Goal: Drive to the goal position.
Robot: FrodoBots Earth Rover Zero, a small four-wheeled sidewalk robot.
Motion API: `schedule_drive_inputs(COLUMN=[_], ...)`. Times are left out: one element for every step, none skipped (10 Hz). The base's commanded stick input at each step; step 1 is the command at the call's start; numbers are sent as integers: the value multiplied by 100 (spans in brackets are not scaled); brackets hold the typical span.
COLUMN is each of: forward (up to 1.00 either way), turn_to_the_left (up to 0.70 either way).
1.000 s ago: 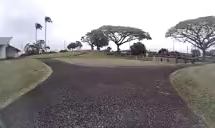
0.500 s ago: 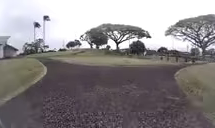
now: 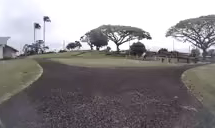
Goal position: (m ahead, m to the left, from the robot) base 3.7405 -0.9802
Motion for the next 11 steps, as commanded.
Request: schedule_drive_inputs(forward=[70, 70, 70, 70, 70, 70, 70, 70, 70, 70, 70], turn_to_the_left=[0, 0, 0, -1, -9, -5, -17, -32, -26, -15, -4])
